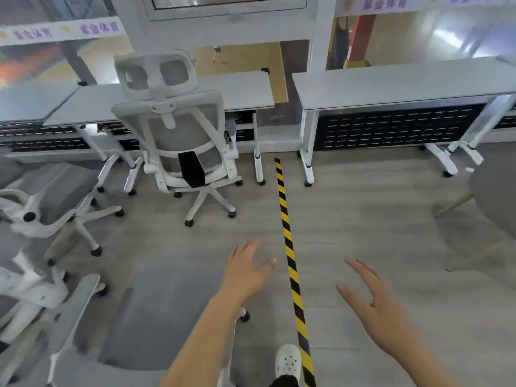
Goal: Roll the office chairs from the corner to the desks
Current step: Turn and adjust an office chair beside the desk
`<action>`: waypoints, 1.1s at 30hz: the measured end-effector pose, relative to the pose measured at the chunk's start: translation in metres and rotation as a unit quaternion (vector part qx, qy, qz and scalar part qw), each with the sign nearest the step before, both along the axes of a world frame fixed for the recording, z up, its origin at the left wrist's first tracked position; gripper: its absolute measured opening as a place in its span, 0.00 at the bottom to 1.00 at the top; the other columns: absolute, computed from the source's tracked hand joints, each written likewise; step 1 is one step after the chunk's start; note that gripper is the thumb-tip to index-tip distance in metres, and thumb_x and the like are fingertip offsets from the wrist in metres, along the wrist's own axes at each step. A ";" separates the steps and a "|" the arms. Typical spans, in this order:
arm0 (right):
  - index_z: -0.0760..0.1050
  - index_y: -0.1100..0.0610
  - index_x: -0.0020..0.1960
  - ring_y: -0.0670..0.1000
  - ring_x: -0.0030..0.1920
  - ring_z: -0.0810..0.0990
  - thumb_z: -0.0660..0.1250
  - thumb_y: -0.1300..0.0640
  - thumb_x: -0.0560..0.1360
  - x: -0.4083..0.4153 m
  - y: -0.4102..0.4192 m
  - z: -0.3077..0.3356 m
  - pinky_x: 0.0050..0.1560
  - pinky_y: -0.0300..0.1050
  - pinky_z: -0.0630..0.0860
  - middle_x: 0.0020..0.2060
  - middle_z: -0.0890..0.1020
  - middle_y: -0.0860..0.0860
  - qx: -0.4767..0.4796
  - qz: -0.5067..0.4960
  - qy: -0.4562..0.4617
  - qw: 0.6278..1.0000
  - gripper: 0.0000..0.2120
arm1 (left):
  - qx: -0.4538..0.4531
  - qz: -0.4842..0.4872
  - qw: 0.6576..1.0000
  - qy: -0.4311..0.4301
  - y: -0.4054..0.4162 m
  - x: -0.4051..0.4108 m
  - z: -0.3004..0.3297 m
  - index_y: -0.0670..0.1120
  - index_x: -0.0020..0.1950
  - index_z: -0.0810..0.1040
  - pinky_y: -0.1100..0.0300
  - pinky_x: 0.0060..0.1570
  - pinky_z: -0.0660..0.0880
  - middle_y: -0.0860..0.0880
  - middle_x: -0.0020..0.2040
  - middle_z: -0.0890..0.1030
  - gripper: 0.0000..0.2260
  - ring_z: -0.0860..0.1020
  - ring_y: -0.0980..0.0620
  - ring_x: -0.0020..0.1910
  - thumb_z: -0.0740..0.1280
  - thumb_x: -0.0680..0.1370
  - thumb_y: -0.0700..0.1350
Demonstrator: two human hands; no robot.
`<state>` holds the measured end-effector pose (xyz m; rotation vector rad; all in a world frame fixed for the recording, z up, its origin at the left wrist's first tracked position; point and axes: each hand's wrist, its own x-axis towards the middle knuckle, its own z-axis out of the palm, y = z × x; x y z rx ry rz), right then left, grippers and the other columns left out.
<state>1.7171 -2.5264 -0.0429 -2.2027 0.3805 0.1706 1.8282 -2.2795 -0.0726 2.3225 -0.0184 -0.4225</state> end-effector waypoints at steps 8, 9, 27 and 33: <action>0.63 0.39 0.74 0.47 0.74 0.63 0.61 0.34 0.72 0.158 -0.049 0.006 0.72 0.49 0.63 0.75 0.64 0.41 0.000 0.041 0.016 0.999 0.32 | 0.005 0.075 0.997 -0.014 -0.007 0.142 -0.004 0.54 0.73 0.67 0.51 0.73 0.59 0.53 0.75 0.65 0.27 0.61 0.50 0.74 0.67 0.76 0.57; 0.63 0.39 0.74 0.47 0.74 0.63 0.60 0.32 0.71 0.179 -0.056 0.002 0.72 0.49 0.63 0.75 0.64 0.41 0.003 0.054 0.021 0.998 0.33 | 0.017 0.080 0.997 -0.015 -0.009 0.156 -0.006 0.54 0.73 0.67 0.52 0.73 0.59 0.53 0.75 0.65 0.26 0.60 0.50 0.74 0.67 0.76 0.57; 0.57 0.44 0.77 0.45 0.76 0.57 0.62 0.40 0.77 0.587 -0.023 0.010 0.75 0.45 0.56 0.76 0.60 0.42 0.056 0.366 -0.025 0.929 0.31 | 0.120 0.311 0.943 0.002 0.031 0.297 0.031 0.64 0.74 0.59 0.51 0.75 0.54 0.53 0.78 0.58 0.31 0.53 0.52 0.77 0.69 0.74 0.61; 0.58 0.41 0.76 0.43 0.77 0.55 0.63 0.38 0.76 0.681 0.070 0.029 0.76 0.48 0.56 0.77 0.59 0.42 0.061 0.399 -0.074 0.912 0.31 | 0.087 0.351 0.932 -0.010 0.099 0.367 0.012 0.62 0.76 0.56 0.50 0.75 0.54 0.53 0.78 0.58 0.35 0.54 0.52 0.77 0.70 0.74 0.59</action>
